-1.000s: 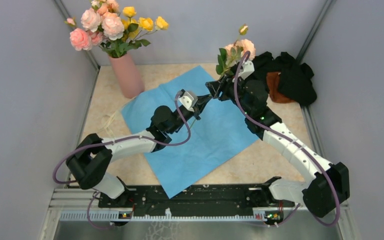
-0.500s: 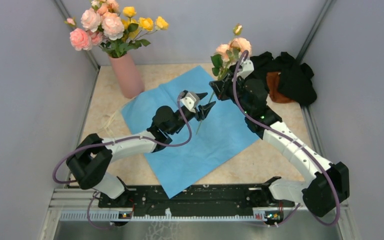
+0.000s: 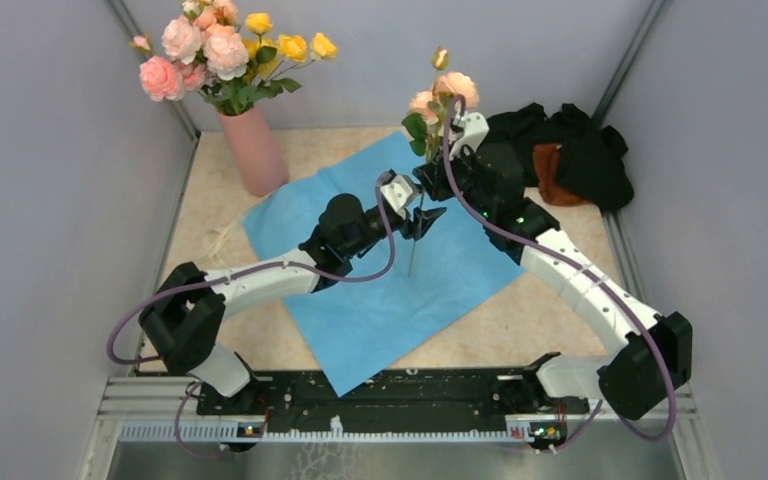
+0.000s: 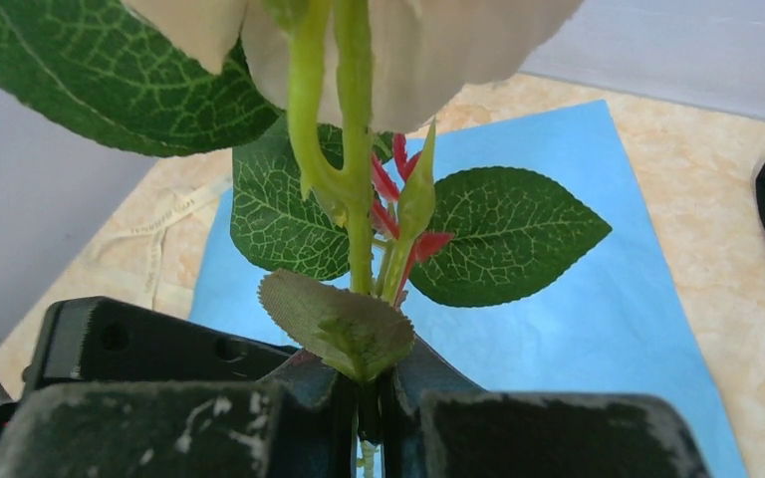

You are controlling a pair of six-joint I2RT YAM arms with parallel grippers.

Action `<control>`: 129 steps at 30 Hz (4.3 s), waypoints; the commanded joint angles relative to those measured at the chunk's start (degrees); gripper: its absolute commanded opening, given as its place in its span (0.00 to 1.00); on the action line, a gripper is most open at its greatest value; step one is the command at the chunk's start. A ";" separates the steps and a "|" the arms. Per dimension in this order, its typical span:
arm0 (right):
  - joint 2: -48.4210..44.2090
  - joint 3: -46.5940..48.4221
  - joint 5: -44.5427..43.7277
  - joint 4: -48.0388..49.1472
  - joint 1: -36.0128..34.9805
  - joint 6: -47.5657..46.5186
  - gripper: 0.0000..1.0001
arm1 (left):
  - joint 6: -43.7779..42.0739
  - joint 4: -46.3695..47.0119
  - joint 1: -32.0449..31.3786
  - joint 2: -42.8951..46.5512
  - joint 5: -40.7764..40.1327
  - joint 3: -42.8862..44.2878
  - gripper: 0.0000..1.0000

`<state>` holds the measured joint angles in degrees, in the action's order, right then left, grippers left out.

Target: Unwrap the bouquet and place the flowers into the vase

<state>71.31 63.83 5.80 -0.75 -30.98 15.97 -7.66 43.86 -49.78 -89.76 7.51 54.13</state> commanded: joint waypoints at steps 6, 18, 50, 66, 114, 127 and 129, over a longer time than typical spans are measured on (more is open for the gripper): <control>1.01 6.42 -1.41 -8.42 -2.62 -8.08 0.00 | -1.49 -20.59 -0.41 -1.39 5.24 11.21 0.58; 0.78 6.94 -2.61 -9.12 -2.76 -9.66 0.00 | -0.94 -25.56 -0.23 -0.46 2.06 12.01 0.26; -18.22 -2.41 -7.89 -11.13 -2.94 -10.82 0.98 | 0.81 -25.60 9.54 -4.47 -3.89 19.22 0.00; -21.40 -11.21 -11.52 -7.62 -2.25 -8.07 0.98 | -11.29 -33.92 24.29 4.33 -13.54 32.14 0.00; -17.78 -13.10 -9.12 -6.86 -2.15 -6.77 0.98 | 1.06 -26.98 49.40 -1.93 -9.89 38.45 0.00; -16.75 -13.40 -8.44 -6.52 -2.15 -7.00 0.98 | 5.86 -21.45 50.84 -2.88 -10.67 24.56 0.00; -16.73 -13.40 -8.61 -6.65 -2.11 -7.05 0.98 | 6.48 -20.81 50.97 -3.50 -10.75 23.37 0.00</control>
<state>54.30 50.98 -2.94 -9.45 -33.21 9.13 -4.03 20.62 0.01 -91.98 -3.42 79.88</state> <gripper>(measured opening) 0.984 0.030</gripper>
